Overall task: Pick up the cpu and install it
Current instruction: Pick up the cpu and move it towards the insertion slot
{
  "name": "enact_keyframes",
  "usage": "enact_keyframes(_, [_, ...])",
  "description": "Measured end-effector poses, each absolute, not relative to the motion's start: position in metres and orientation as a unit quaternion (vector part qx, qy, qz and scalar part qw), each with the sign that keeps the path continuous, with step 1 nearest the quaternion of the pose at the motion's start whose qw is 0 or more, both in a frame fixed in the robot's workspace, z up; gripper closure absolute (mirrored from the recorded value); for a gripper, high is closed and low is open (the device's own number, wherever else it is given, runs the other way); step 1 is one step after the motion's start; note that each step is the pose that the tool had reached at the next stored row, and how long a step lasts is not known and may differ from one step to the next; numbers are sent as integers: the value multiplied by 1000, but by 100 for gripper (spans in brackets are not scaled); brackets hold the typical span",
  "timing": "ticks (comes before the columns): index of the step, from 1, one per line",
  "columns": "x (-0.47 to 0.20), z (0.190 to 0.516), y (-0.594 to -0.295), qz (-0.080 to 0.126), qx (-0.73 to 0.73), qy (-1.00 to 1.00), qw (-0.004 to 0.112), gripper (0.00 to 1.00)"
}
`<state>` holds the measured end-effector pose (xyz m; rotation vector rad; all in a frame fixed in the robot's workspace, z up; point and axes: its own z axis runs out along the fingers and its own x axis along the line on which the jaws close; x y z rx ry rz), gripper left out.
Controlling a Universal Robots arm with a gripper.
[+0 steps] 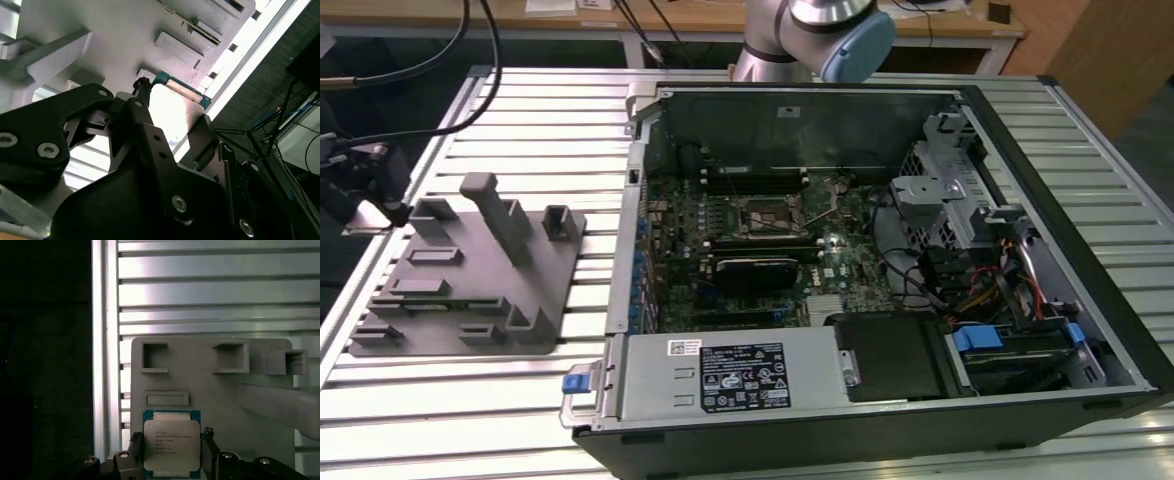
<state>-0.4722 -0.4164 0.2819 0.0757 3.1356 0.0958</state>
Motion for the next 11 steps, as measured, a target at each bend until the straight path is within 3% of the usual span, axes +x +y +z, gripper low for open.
enact_keyframes(11, [-472, 303, -416, 31, 24, 999, 2, 46])
